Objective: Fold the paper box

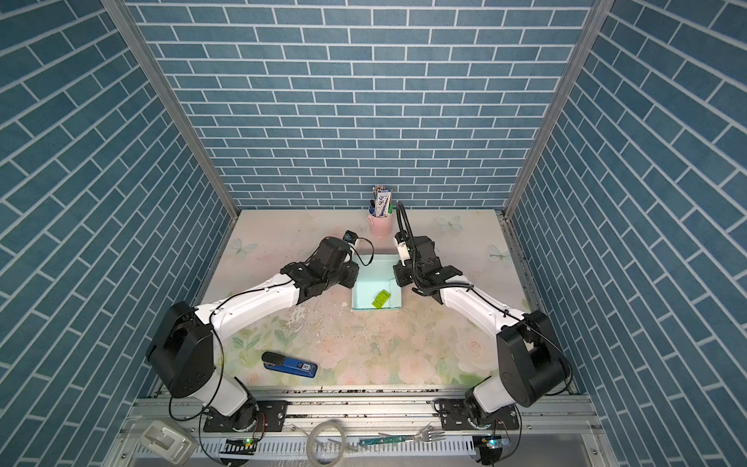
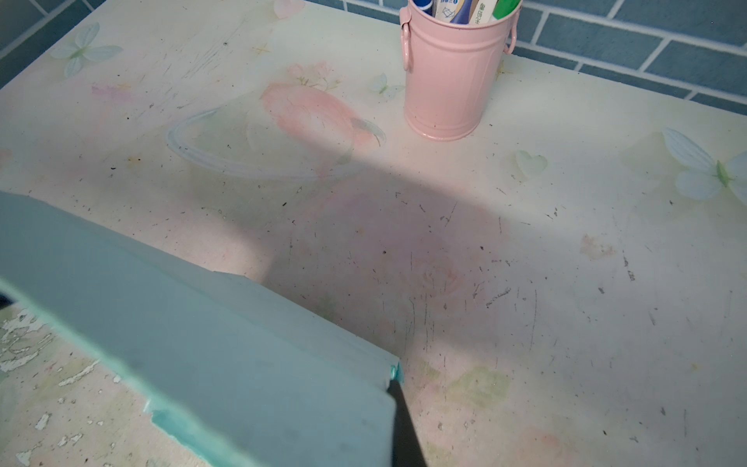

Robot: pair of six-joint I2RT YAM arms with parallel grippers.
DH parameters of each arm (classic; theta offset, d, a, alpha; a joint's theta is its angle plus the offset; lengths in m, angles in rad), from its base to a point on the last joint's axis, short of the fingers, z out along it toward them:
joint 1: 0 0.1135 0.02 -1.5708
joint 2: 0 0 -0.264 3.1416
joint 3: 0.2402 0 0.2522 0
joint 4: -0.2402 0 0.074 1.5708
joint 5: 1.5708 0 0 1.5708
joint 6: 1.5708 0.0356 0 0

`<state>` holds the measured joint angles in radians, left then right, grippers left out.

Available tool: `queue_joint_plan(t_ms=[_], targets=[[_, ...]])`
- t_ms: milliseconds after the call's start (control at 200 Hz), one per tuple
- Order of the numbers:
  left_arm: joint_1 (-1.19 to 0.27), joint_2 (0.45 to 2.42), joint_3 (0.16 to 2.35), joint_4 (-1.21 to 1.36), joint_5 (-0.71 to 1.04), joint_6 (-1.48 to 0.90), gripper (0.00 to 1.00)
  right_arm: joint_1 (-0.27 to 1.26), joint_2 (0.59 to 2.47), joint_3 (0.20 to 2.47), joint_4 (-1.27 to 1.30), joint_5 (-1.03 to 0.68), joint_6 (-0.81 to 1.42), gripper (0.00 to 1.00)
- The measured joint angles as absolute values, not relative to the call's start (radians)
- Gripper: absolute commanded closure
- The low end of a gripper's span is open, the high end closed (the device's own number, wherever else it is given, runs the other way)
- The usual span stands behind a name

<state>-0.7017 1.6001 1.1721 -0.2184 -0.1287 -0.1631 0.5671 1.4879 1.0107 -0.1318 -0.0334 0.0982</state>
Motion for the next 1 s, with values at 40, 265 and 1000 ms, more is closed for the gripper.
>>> queue_joint_plan(t_ms=[40,265,1000], targets=[[-0.701,1.6,1.172,-0.22,-0.128,-0.16,0.92,0.568,1.488,1.011,-0.133,-0.03,0.098,1.0],[-0.698,1.61,1.177,-0.223,-0.129,-0.163,1.0,0.57,1.488,1.011,-0.141,-0.019,0.099,1.0],[-0.696,1.629,1.126,-0.067,-0.146,-0.249,1.0,0.623,1.494,1.011,-0.111,0.159,0.31,1.0]])
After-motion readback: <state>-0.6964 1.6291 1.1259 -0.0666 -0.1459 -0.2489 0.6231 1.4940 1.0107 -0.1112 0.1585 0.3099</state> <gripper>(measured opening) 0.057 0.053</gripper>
